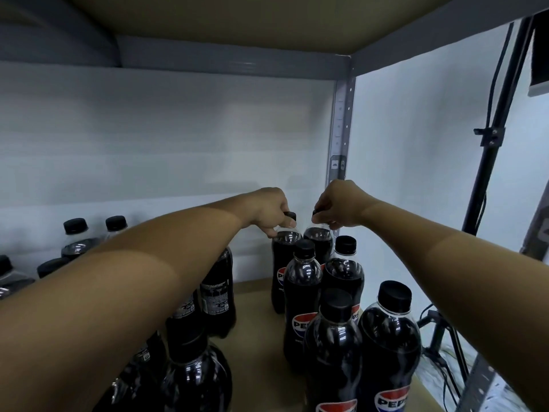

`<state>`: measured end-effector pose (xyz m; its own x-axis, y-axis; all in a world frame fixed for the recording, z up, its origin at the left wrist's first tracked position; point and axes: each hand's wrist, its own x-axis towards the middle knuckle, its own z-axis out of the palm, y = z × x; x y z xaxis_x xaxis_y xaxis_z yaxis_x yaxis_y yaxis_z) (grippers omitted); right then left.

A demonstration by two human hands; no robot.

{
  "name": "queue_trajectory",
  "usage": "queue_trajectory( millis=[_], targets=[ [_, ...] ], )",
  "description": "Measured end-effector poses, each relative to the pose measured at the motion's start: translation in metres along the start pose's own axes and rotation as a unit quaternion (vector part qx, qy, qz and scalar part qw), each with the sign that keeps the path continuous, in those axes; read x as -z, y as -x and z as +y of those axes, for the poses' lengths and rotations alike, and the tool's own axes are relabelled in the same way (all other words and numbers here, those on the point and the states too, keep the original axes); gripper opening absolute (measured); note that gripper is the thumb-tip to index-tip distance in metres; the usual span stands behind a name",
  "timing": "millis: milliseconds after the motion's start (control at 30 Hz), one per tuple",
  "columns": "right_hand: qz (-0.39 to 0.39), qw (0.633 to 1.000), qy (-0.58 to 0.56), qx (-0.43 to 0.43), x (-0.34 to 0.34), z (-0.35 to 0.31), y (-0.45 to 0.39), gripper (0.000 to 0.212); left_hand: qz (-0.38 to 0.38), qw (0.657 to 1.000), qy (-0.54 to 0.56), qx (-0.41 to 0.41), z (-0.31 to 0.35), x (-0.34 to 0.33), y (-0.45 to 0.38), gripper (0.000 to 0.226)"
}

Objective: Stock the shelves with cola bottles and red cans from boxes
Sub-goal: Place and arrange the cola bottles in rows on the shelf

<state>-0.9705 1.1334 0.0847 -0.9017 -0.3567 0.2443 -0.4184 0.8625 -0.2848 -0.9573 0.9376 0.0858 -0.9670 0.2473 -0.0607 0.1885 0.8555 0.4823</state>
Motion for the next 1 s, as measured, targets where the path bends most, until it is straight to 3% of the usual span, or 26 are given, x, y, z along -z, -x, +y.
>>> queue_trajectory(
  millis=[400, 533, 633, 733, 1000],
  targets=[
    [0.003, 0.999, -0.033, -0.019, 0.000, -0.002, 0.003, 0.015, 0.001, 1.000, 0.001, -0.002, -0.002, 0.000, 0.003, 0.027],
    [-0.003, 0.995, -0.082, -0.051, -0.002, 0.001, 0.003, 0.026, -0.016, 0.999, -0.026, 0.011, 0.002, 0.003, 0.003, 0.033],
    [-0.012, 0.996, -0.071, -0.059, -0.001, -0.002, 0.004, 0.043, -0.018, 0.999, -0.047, 0.013, 0.007, 0.006, 0.008, 0.050],
    [-0.008, 0.999, -0.013, -0.039, 0.005, -0.013, 0.008, 0.052, -0.012, 0.999, -0.046, 0.009, 0.004, 0.015, 0.016, 0.066],
    [0.002, 0.998, 0.023, 0.052, 0.031, -0.086, 0.015, 0.049, 0.040, 0.992, -0.120, 0.029, -0.042, 0.062, 0.079, 0.050]
  ],
)
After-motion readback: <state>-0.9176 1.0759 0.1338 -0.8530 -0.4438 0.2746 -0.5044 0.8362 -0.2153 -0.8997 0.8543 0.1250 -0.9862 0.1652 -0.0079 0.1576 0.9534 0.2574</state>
